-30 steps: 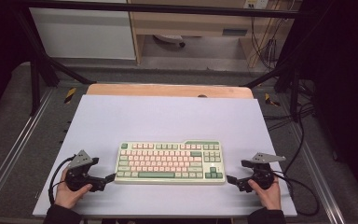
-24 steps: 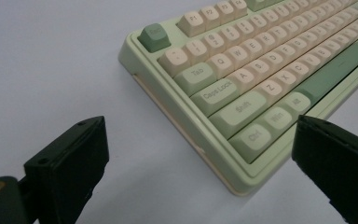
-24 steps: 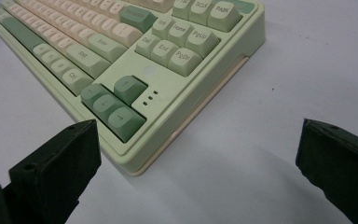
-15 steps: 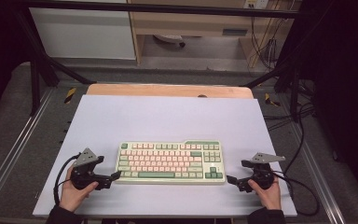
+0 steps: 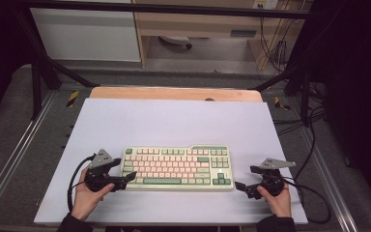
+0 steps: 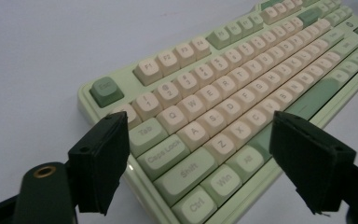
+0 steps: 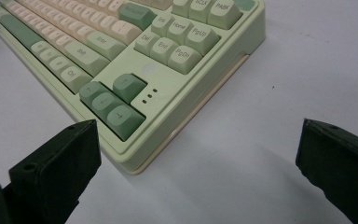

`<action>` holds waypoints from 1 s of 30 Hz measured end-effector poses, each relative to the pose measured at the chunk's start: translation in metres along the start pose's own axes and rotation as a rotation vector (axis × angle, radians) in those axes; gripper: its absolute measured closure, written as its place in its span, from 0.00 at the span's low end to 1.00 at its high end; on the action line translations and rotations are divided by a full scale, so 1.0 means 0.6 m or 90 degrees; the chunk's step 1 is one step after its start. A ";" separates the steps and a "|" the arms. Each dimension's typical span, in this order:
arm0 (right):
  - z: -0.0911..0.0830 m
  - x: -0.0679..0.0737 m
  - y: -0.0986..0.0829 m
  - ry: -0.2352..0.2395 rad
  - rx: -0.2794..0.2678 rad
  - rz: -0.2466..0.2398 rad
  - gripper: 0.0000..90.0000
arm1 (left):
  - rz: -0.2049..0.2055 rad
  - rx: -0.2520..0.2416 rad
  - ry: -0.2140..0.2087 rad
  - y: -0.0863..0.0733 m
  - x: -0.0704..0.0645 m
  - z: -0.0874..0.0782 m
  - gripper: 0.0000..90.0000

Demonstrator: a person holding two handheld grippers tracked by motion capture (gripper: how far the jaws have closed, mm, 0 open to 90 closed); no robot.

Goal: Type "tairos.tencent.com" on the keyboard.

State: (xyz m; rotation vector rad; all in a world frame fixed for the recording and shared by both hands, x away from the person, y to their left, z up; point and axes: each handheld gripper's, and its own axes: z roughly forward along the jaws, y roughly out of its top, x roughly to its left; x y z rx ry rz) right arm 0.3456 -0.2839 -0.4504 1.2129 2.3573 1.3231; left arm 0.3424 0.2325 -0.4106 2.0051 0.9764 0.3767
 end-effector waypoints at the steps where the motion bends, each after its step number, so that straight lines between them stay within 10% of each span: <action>1: 0.000 0.000 0.000 0.000 0.000 0.000 0.01 | 0.000 0.002 0.001 0.003 -0.002 0.002 0.24; 30: 0.001 0.000 0.000 0.002 0.004 -0.005 0.01 | -0.002 0.001 0.006 0.060 -0.053 0.081 0.81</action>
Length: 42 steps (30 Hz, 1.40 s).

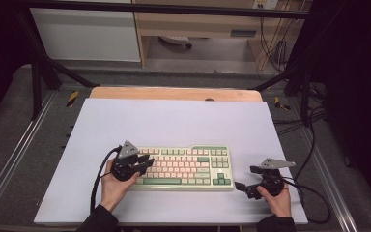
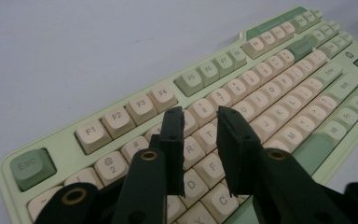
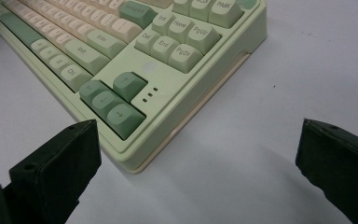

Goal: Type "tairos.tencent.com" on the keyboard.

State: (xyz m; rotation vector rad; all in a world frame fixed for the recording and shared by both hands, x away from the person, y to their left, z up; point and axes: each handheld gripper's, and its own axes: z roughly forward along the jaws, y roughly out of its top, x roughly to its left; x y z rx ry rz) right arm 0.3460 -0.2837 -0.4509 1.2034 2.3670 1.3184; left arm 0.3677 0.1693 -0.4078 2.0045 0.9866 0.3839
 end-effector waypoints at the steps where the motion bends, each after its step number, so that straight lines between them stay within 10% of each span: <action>1: 0.000 0.000 0.000 0.000 0.000 0.000 0.01 | 0.001 0.001 0.001 0.001 -0.001 0.002 0.81; 12: 0.000 0.000 0.000 0.000 0.001 0.001 0.01 | 0.017 0.017 0.002 0.003 -0.013 0.032 1.00; 42: -0.002 0.000 0.001 0.000 -0.004 0.003 0.01 | 0.029 0.031 0.000 -0.004 -0.018 0.057 1.00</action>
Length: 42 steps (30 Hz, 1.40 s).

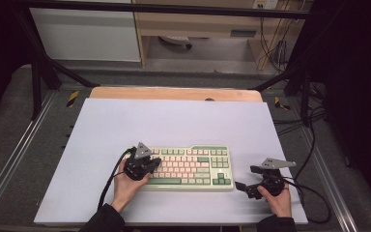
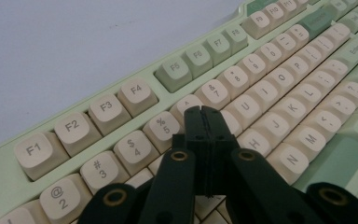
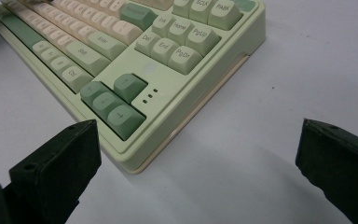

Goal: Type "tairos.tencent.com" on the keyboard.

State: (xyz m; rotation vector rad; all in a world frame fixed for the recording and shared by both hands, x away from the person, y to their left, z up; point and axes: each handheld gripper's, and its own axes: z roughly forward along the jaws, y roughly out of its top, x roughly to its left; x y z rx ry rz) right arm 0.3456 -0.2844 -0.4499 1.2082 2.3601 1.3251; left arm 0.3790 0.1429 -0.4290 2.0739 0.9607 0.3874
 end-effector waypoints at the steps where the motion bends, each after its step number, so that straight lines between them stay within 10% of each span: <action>1: 0.000 0.000 0.000 0.001 0.001 -0.001 0.01 | 0.002 -0.002 -0.001 0.001 0.000 -0.003 1.00; 42: 0.001 0.000 0.000 -0.001 0.003 -0.002 0.01 | -0.017 0.009 0.020 -0.041 0.043 -0.091 1.00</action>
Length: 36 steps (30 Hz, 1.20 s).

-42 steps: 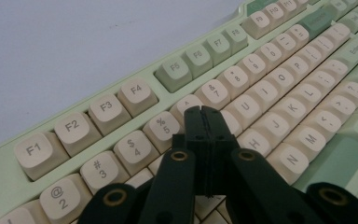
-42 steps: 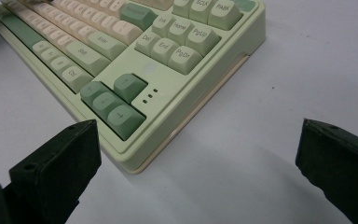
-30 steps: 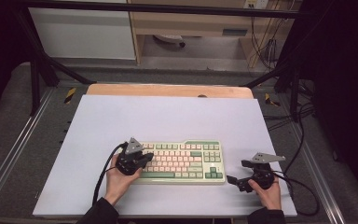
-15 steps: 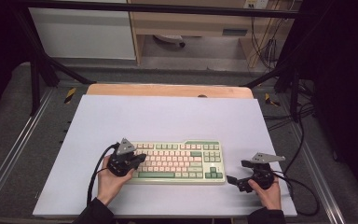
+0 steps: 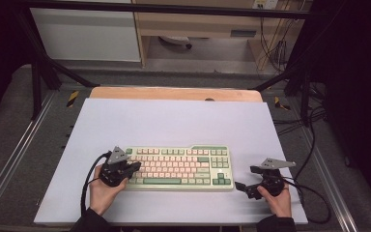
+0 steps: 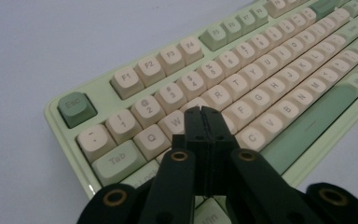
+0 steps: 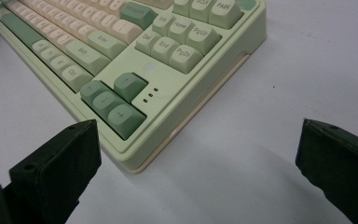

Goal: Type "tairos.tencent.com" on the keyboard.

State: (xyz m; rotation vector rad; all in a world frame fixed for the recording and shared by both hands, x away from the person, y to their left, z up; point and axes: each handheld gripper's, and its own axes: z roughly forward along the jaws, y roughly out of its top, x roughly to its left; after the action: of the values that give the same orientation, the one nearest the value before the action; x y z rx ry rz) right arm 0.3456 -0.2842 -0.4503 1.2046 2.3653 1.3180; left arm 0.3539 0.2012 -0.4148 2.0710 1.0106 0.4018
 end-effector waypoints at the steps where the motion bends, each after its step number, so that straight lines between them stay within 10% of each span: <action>1: 0.000 0.000 0.000 0.000 0.000 0.000 0.01 | -0.001 0.001 0.001 -0.002 0.002 -0.001 1.00; 36: -0.002 0.002 0.001 0.003 -0.003 0.003 0.01 | -0.004 -0.001 0.006 -0.017 0.015 0.000 1.00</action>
State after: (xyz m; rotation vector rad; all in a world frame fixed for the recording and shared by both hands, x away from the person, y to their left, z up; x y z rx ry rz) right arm 0.3450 -0.2839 -0.4489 1.2072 2.3625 1.3284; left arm 0.3543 0.2117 -0.4232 2.0658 1.0214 0.4107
